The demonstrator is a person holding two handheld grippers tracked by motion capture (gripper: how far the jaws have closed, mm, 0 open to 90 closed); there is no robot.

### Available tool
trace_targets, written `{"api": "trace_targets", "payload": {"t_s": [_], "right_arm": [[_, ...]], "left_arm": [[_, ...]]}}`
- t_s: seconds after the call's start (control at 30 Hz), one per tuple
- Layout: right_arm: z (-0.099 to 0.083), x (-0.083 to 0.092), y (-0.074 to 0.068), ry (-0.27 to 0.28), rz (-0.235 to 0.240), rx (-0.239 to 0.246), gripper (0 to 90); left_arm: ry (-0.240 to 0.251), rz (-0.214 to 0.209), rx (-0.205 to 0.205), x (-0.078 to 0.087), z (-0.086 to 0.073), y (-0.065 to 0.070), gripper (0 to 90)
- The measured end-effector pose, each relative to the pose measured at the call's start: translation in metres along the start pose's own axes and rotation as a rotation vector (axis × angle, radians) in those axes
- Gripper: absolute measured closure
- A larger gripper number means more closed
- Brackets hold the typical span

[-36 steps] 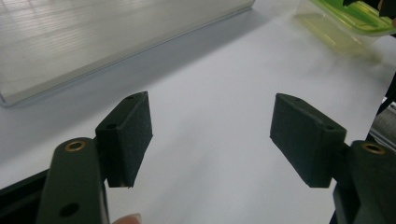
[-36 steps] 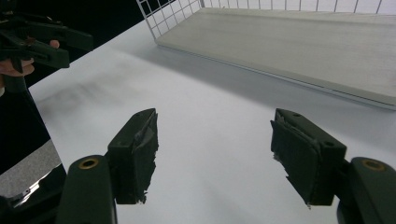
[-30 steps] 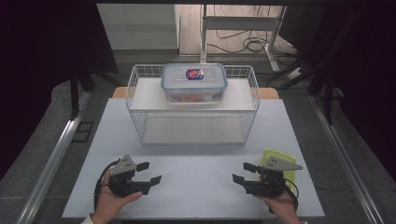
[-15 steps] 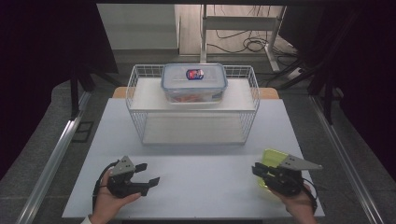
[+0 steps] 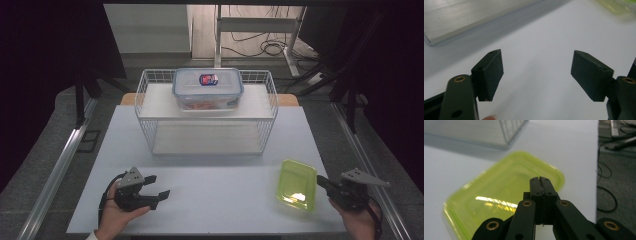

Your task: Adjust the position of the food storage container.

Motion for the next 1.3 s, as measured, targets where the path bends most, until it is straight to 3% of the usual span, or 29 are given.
{"api": "trace_targets", "payload": {"t_s": [0.03, 0.07, 0.1, 0.23, 0.5, 0.93, 1.17, 1.3], "right_arm": [[-0.011, 0.000, 0.008, -0.028, -0.032, -0.004, 89.3], [-0.011, 0.000, 0.008, -0.028, -0.032, -0.004, 89.3], [-0.022, -0.003, 0.015, -0.064, -0.071, 0.005, 89.3], [-0.034, -0.016, 0.023, -0.108, -0.060, -0.019, 89.3], [-0.026, -0.042, 0.026, -0.125, -0.029, -0.043, 89.3], [-0.015, -0.063, 0.003, -0.134, 0.078, 0.026, 89.3], [-0.015, -0.057, -0.006, -0.126, 0.103, 0.044, 89.3], [-0.019, -0.048, -0.012, -0.134, 0.115, 0.080, 89.3]], "left_arm": [[0.000, 0.000, 0.001, 0.000, 0.000, 0.000, 26.1], [0.000, -0.001, 0.002, 0.000, 0.000, -0.001, 26.1], [-0.002, -0.005, 0.006, 0.000, -0.001, -0.001, 26.1], [-0.005, -0.008, 0.008, -0.002, -0.001, -0.001, 26.1], [-0.008, -0.003, 0.013, -0.003, -0.001, -0.002, 26.2], [-0.017, 0.001, 0.005, -0.003, -0.003, -0.002, 26.1], [-0.019, 0.000, 0.005, -0.004, -0.003, -0.002, 26.2], [-0.021, -0.001, 0.003, -0.004, -0.003, -0.001, 26.2]]}}
Point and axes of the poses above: each handheld gripper's, and its own axes: x roughly backward along the jaws, z roughly out of its top, y roughly to its right, the point moved 8 cm from there along -x, roughly forward along the jaws, and after that the axes turned 10 degrees about -z, right-handed, at the moved point
